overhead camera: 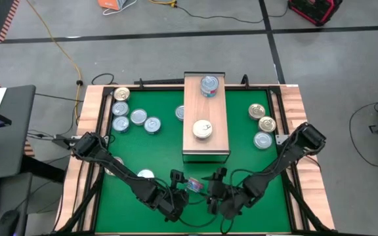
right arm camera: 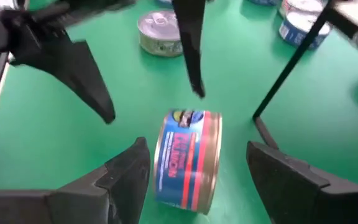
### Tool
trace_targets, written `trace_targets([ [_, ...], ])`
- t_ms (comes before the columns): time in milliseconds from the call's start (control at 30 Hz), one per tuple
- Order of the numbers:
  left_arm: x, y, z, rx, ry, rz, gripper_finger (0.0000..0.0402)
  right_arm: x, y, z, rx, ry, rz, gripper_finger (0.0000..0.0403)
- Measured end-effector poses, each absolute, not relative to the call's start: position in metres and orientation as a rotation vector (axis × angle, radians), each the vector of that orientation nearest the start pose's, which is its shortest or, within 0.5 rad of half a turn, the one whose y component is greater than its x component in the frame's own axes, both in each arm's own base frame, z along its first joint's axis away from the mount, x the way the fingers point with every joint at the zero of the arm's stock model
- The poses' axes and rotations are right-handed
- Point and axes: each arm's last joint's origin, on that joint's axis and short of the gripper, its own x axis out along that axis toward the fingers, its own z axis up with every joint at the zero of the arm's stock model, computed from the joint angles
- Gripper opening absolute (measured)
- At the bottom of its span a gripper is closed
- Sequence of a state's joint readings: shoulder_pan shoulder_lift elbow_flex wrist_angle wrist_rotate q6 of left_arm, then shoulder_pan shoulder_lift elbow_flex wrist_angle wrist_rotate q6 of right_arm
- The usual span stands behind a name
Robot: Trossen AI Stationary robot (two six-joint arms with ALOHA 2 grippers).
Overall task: Stack canned seafood by type on shelf
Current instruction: Stack the blue tuna can on top of the blue tuna can on the shelf
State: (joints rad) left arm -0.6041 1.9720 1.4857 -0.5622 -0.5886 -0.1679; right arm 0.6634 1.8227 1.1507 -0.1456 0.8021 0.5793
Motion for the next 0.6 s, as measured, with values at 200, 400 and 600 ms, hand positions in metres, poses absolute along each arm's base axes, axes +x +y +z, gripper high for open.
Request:
trace_targets([
  [200,0.348,-0.223,0.206,0.480,0.844,0.069,0.0366,0.313,0.209,0.190,0.023,0.547,-0.293,0.0292],
  [400,0.342,-0.222,0.175,0.461,0.793,0.064,0.0366,0.314,0.208,0.191,0.041,0.541,-0.286,0.0292],
  [600,0.327,-0.218,0.175,0.436,0.785,0.091,0.0366,0.314,0.208,0.190,0.025,0.551,-0.287,0.0292],
])
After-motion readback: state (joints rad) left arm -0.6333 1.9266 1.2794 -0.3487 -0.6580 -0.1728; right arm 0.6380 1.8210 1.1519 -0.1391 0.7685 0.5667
